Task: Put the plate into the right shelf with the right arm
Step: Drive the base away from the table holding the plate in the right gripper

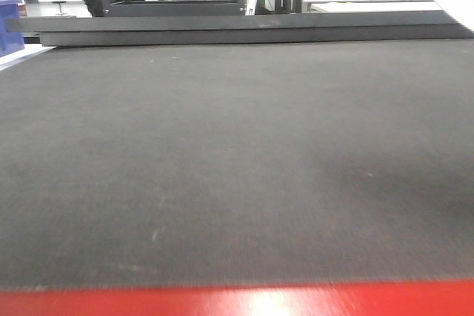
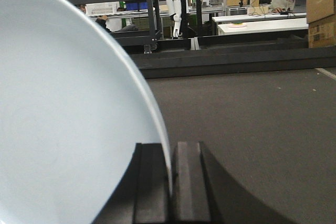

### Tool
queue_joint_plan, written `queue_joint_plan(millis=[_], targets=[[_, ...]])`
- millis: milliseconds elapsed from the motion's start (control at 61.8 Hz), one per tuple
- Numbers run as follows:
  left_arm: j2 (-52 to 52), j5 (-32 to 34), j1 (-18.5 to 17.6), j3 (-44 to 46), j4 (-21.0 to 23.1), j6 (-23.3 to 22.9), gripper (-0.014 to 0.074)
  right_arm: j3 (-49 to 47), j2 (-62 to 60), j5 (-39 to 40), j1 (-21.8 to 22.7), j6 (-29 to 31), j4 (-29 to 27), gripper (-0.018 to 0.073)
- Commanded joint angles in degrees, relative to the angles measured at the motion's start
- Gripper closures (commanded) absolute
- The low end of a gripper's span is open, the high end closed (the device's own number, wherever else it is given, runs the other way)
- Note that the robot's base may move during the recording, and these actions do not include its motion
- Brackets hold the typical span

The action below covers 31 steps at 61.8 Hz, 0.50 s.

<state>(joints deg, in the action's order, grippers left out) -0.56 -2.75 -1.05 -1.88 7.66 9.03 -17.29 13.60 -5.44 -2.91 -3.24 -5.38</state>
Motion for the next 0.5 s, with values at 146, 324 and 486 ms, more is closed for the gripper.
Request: queue_joint_plan(millis=[146, 324, 486], targets=[[-0.6, 5.2, -0.1, -0.6, 0.5, -0.4, 0.0724, -1.8, 0.3, 5.4, 0.3, 0.4, -0.1, 0.0494], [-0.6, 5.2, -0.1, -0.6, 0.5, -0.4, 0.0724, -1.8, 0.3, 5.4, 0.3, 0.4, -0.1, 0.0494], [-0.6, 5.2, -0.1, -0.6, 0.5, -0.4, 0.0724, -1.8, 0.3, 5.4, 0.3, 0.4, -0.1, 0.0494]])
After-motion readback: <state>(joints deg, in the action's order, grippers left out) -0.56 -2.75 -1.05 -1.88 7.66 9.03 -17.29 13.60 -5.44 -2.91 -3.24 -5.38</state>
